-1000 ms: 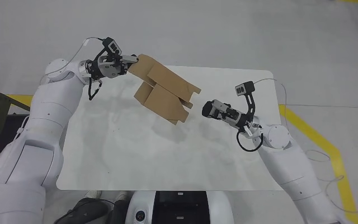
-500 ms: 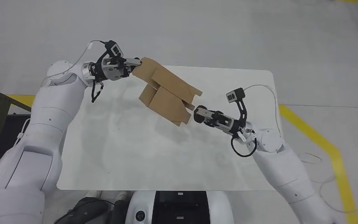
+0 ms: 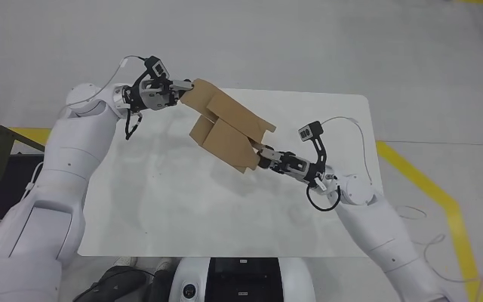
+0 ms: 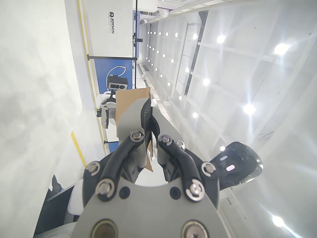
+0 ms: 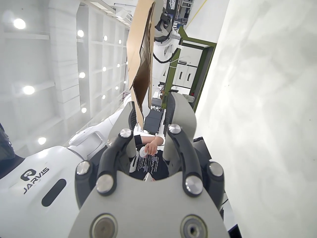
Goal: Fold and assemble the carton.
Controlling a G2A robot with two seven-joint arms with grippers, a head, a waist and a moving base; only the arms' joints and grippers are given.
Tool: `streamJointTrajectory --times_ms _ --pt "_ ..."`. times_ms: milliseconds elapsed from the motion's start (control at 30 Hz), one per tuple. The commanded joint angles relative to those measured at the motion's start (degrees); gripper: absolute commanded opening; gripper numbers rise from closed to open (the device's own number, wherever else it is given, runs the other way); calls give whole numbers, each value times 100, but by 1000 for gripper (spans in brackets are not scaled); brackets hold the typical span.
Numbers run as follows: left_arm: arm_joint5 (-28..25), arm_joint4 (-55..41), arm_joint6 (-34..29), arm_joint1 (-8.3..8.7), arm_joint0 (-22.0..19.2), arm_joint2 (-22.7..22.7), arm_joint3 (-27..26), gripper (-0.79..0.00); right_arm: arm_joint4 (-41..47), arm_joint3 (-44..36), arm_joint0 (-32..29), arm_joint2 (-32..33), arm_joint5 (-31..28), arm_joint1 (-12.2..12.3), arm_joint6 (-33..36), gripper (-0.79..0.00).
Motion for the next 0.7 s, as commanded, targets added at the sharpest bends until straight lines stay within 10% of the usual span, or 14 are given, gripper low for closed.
streamJointTrajectory --times_ms 0,667 --pt "20 18 -4 -6 19 -19 -19 -785 44 36 21 -2 -5 -14 14 -557" --pt "141 151 -20 -73 113 -198 -119 -785 267 436 219 -84 -73 -161 188 -656"
